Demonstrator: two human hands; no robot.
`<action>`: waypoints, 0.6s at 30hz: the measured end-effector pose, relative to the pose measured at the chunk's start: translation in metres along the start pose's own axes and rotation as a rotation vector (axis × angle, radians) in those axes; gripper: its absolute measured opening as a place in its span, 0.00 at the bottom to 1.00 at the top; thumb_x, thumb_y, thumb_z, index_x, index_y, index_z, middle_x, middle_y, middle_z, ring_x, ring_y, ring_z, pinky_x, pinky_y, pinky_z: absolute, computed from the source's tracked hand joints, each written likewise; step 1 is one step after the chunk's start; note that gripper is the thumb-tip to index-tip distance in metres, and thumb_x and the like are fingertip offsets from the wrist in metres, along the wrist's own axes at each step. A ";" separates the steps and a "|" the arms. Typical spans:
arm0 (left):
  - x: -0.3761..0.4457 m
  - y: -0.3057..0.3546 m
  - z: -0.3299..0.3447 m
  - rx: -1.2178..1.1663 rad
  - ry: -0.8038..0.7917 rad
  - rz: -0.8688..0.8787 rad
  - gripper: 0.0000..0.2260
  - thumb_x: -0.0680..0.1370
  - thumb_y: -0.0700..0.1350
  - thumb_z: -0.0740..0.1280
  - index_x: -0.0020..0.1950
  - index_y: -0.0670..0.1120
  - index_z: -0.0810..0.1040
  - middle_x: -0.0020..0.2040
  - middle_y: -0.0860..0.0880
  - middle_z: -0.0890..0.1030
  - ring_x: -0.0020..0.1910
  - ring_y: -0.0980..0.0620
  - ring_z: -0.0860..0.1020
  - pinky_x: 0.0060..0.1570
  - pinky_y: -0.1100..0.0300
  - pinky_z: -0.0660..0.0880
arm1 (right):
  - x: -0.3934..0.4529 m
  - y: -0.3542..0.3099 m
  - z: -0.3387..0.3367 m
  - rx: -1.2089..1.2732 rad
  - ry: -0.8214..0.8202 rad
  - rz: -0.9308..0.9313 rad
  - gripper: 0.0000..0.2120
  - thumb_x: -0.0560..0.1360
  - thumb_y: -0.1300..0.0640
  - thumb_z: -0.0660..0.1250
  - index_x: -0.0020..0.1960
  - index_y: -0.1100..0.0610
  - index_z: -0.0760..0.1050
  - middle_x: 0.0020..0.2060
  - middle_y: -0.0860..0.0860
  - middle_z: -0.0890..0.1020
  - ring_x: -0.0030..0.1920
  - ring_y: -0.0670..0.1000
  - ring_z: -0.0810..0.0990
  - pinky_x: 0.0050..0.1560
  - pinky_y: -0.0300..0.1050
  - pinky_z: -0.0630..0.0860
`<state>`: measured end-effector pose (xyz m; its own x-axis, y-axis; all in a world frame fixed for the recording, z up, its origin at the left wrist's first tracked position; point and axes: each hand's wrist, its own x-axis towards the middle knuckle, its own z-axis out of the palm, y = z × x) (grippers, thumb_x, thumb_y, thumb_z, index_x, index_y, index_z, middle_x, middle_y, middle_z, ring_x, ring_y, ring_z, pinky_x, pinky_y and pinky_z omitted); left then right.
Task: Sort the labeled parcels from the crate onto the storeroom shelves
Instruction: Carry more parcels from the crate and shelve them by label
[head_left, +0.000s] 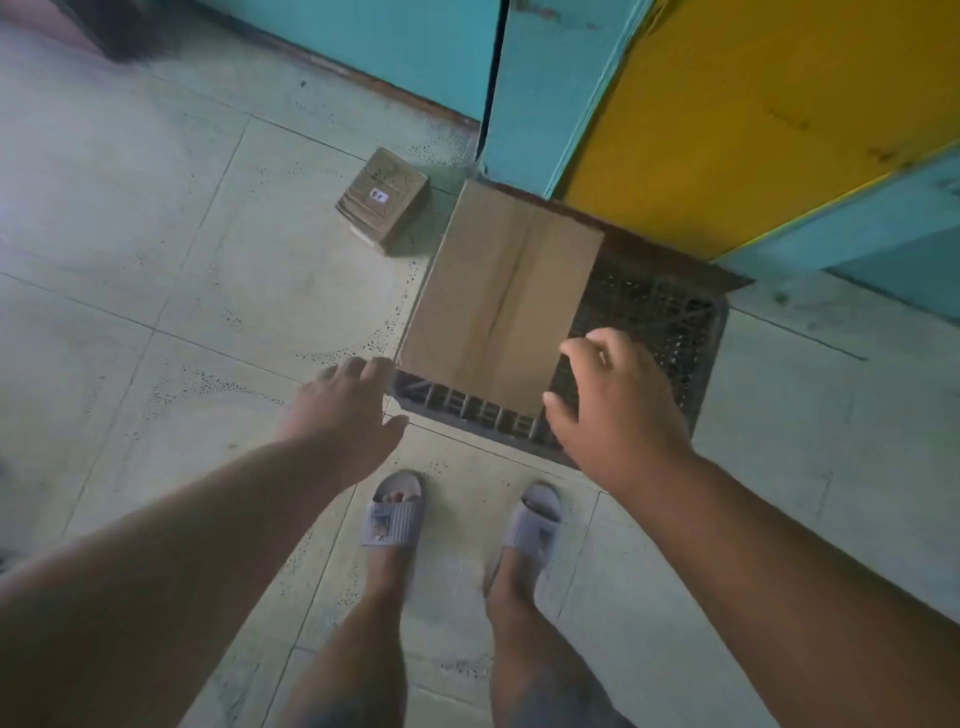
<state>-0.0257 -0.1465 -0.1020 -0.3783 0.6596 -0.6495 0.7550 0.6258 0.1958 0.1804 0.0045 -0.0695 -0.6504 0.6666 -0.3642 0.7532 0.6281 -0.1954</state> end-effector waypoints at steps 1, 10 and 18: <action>0.021 -0.006 0.010 -0.041 -0.007 -0.017 0.27 0.78 0.53 0.68 0.74 0.48 0.65 0.69 0.44 0.74 0.65 0.42 0.74 0.60 0.50 0.72 | 0.013 0.000 0.021 0.004 -0.032 0.040 0.22 0.77 0.49 0.68 0.67 0.58 0.71 0.67 0.62 0.71 0.64 0.64 0.73 0.60 0.58 0.74; 0.082 0.005 0.052 -0.729 0.018 -0.193 0.13 0.81 0.51 0.63 0.63 0.47 0.73 0.47 0.52 0.79 0.42 0.53 0.77 0.36 0.56 0.73 | 0.047 -0.004 0.111 0.348 -0.161 0.361 0.27 0.80 0.43 0.63 0.75 0.47 0.60 0.66 0.58 0.71 0.56 0.57 0.78 0.47 0.46 0.72; -0.044 0.043 -0.080 -1.179 0.080 -0.117 0.26 0.71 0.53 0.67 0.68 0.70 0.69 0.58 0.57 0.81 0.59 0.47 0.80 0.61 0.44 0.76 | -0.023 -0.012 -0.081 0.482 0.099 0.232 0.23 0.83 0.46 0.59 0.75 0.52 0.63 0.67 0.56 0.76 0.64 0.56 0.77 0.54 0.46 0.72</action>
<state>-0.0188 -0.1153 -0.0062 -0.4766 0.5707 -0.6687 -0.2293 0.6536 0.7213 0.1783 0.0141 0.0148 -0.4503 0.8149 -0.3648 0.8229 0.2203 -0.5237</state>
